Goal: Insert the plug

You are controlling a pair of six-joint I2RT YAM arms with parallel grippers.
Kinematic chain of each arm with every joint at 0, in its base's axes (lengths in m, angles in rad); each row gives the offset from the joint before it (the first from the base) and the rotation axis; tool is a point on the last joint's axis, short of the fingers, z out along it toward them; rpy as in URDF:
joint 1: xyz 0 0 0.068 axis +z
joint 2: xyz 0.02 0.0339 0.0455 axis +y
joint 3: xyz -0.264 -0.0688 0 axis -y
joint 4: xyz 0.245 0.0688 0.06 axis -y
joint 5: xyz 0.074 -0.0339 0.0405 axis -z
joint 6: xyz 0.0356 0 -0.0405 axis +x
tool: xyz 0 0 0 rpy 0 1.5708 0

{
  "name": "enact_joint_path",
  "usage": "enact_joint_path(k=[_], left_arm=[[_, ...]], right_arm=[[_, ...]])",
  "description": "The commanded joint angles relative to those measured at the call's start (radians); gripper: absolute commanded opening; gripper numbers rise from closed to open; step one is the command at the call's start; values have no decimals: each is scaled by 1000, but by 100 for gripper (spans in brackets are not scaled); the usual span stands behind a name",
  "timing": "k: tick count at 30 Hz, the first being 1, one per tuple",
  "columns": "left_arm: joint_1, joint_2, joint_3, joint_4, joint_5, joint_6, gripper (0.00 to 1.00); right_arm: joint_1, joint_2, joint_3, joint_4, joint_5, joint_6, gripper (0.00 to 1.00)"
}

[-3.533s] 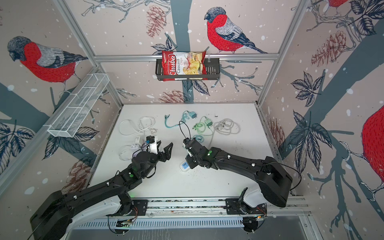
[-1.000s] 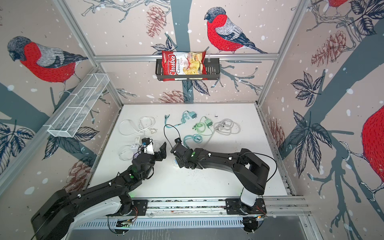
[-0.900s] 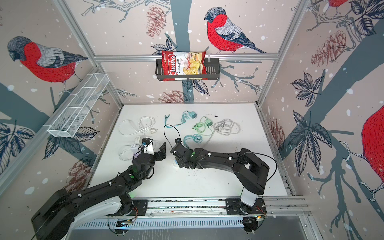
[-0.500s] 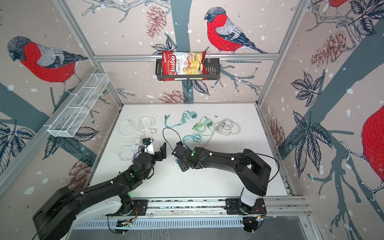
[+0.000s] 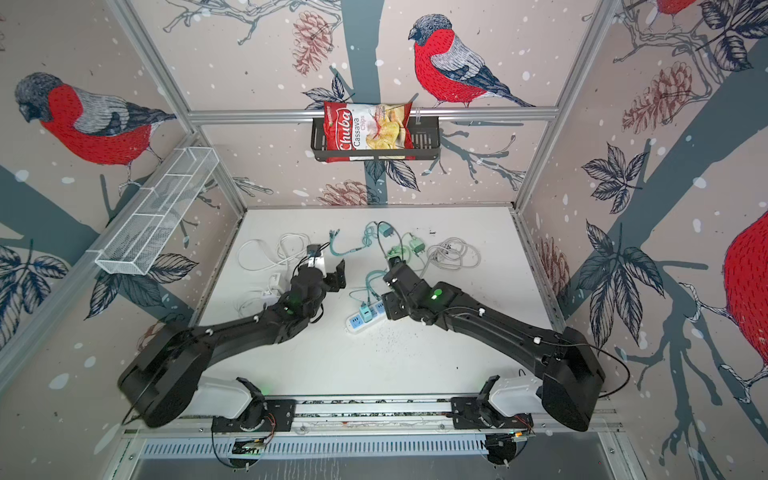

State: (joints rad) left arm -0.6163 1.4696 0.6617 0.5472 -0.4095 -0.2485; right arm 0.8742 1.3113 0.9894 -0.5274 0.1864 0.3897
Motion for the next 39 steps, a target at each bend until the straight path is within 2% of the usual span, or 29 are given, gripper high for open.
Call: enact_joint_path(k=[1, 5, 8, 13, 16, 19, 24, 32, 39], left_arm=[[6, 99, 127, -61, 56, 50, 86], [6, 231, 285, -79, 115, 56, 86], [9, 344, 433, -128, 124, 50, 85], [12, 533, 712, -305, 131, -17, 80], [13, 575, 765, -336, 93, -98, 79], [19, 556, 723, -317, 78, -150, 78], [64, 507, 666, -389, 117, -238, 77], [97, 291, 398, -389, 61, -248, 76], [98, 87, 176, -402, 54, -317, 76]], right_arm=[[-96, -27, -16, 52, -33, -11, 69], [-308, -6, -41, 146, -105, 23, 69], [-427, 59, -18, 207, -188, 31, 67], [-506, 231, 96, 283, -260, -19, 64], [-512, 380, 237, 282, -289, -77, 62], [-508, 528, 388, 274, -303, -129, 61], [-509, 748, 636, 251, -349, -125, 61], [-473, 1032, 970, 226, -400, -165, 65], [-472, 1139, 1026, 368, -448, -97, 71]])
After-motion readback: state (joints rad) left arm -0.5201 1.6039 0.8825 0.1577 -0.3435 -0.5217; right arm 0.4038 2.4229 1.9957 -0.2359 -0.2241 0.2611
